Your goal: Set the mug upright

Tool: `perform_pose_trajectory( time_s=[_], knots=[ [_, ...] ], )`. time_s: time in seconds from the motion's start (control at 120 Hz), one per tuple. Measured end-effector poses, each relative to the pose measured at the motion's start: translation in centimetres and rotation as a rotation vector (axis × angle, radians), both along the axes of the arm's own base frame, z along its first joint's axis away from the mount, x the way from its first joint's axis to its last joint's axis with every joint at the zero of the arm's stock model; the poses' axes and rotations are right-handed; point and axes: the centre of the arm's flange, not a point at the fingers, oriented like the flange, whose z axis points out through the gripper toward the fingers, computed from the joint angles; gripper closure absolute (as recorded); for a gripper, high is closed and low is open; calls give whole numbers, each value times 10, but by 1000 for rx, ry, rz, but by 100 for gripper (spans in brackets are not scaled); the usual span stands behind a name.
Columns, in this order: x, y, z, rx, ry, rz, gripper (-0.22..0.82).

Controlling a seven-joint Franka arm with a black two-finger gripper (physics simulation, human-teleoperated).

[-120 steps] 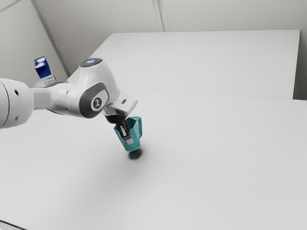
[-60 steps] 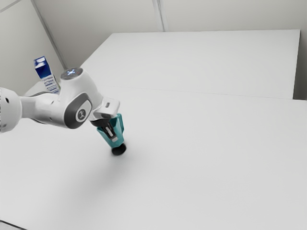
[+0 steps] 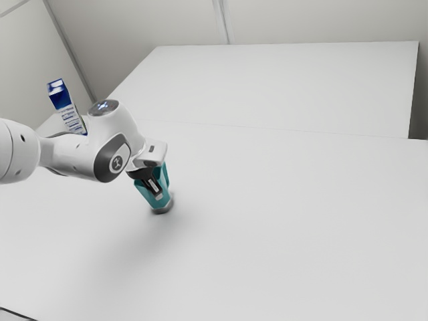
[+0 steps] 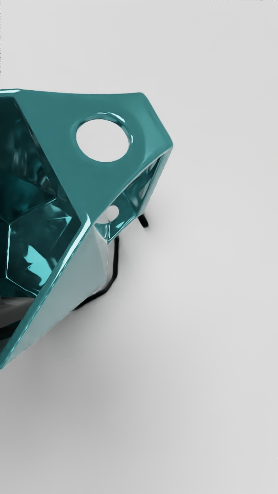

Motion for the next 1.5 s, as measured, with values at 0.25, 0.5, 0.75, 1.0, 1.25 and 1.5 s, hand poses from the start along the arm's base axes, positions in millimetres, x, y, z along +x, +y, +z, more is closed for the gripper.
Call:
perform_pose_trajectory(
  time_s=[0.25, 0.5, 0.75, 1.0, 1.25, 1.5],
  knots=[
    [1, 3, 0, -6, -6, 30, 77],
    [1, 3, 0, -10, -5, 40, 66],
    [2, 1, 4, -9, -7, 39, 50],
    [10, -2, 17, -9, -32, 30, 40],
    [13, -8, 38, -20, -66, 27, 35],
    [33, -14, 105, -35, -148, 27, 26]
  ],
)
